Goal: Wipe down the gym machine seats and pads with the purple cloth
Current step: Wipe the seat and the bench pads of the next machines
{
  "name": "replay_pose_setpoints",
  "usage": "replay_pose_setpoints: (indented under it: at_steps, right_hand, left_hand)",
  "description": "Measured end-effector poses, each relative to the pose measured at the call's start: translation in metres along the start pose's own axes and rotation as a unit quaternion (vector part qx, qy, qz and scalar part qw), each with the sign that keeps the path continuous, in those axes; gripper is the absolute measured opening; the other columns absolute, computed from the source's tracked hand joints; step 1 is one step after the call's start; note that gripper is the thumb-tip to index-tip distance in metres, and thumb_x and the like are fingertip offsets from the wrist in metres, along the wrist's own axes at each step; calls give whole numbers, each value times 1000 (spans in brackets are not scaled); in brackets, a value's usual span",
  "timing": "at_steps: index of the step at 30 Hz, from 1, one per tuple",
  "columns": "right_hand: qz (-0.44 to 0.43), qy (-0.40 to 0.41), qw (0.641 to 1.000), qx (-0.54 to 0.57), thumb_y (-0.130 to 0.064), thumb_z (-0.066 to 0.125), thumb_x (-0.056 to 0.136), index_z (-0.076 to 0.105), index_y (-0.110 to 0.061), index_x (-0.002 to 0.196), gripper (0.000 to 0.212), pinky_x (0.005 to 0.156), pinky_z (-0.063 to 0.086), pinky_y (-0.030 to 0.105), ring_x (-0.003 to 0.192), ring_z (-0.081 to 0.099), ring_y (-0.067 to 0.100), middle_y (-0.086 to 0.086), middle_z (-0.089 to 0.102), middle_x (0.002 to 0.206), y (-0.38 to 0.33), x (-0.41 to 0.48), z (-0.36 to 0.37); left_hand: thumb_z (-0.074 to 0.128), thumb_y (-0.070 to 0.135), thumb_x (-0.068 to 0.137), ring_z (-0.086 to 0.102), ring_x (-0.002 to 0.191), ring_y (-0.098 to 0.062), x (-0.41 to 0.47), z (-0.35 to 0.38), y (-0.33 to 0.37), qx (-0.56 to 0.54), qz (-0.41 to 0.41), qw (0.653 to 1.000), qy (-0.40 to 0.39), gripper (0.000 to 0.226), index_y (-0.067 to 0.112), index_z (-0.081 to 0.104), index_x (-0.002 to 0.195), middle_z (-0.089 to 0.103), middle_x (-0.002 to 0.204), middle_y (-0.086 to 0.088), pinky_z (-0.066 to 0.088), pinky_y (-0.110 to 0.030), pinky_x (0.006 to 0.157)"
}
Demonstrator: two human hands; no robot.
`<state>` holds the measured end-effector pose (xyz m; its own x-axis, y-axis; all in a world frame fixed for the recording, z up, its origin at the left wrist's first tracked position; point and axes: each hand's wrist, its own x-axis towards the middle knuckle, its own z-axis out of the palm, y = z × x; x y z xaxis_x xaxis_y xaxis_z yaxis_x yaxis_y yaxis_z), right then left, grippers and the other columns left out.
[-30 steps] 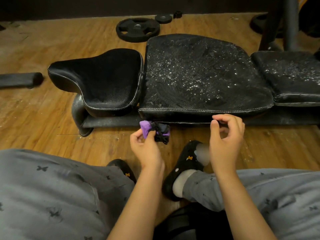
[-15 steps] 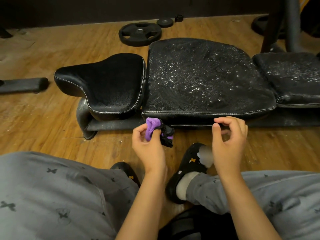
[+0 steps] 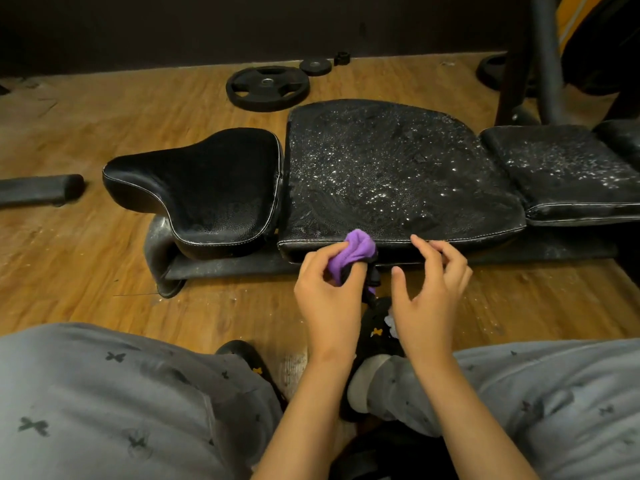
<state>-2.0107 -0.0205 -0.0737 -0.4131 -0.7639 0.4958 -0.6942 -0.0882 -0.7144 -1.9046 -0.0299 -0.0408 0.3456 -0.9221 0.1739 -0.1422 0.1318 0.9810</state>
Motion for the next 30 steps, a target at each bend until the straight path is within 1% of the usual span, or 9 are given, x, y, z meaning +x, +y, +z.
replay_pose_setpoints:
  at_steps: [2,8,10,13,17,21,24,27,30]
  right_hand:
    - [-4,4,997,75,-21,54,89,57,-16,124,35,97,40,23,116,44,14,-1,47,123,-14,-1,-8]
    - [-79,-110,978,160,-28,53,87,58,-10,124,41,97,46,25,117,51,12,0,50,125,-60,0,-6]
    - [-70,-129,975,168,-38,58,82,56,-14,123,48,96,45,23,116,52,10,-3,51,123,-66,13,-4]
    - [-17,-138,974,179,-51,66,72,53,-21,108,48,81,50,25,98,59,9,-5,58,105,-81,42,-5]
    - [11,-139,966,218,-37,77,71,44,-18,98,47,61,48,25,68,55,3,-4,56,81,-103,86,-5]
    - [-17,-166,959,229,-22,79,77,38,-23,123,61,70,54,21,81,62,0,-9,59,91,-110,122,1]
    - [-50,-224,958,169,-23,78,78,54,-24,116,44,74,49,12,91,61,-6,-14,63,101,-105,147,14]
    - [-82,-276,953,94,-22,77,79,63,-24,104,29,70,44,7,86,61,-2,-12,65,96,-99,172,29]
    - [-150,-305,941,-10,-20,76,79,66,-19,98,21,71,38,6,85,56,2,-6,62,96,-91,199,40]
  left_hand:
    - [72,0,79,64,88,-11,5,-2,9,-36,-9,999,23,24,17,69,96,67,95,-2,52,-23,77]
    - [53,-15,85,67,96,-6,12,-8,44,-161,-10,987,-24,33,5,69,106,72,103,-3,50,-14,80]
    - [47,-10,88,67,97,-7,16,-13,49,-162,-8,986,-35,35,9,70,107,73,102,0,51,-19,83]
    - [45,13,84,66,99,-12,28,-16,57,-141,6,989,-47,35,18,73,105,72,102,3,53,-36,90]
    - [44,22,87,64,103,-10,50,-15,75,-111,54,989,-79,33,20,72,104,71,103,6,51,-42,94]
    - [47,23,91,65,101,-8,81,-18,92,-128,31,983,-125,28,17,72,104,71,102,4,53,-38,92]
    - [51,17,97,64,100,-3,112,-30,91,-48,55,979,-189,23,16,70,109,71,103,7,52,-30,93]
    - [55,15,95,61,97,1,143,-44,76,72,103,964,-234,21,17,69,111,68,105,8,47,-16,88]
    - [56,20,94,56,103,-3,174,-56,49,242,145,923,-260,23,18,63,117,61,112,6,44,-18,93]
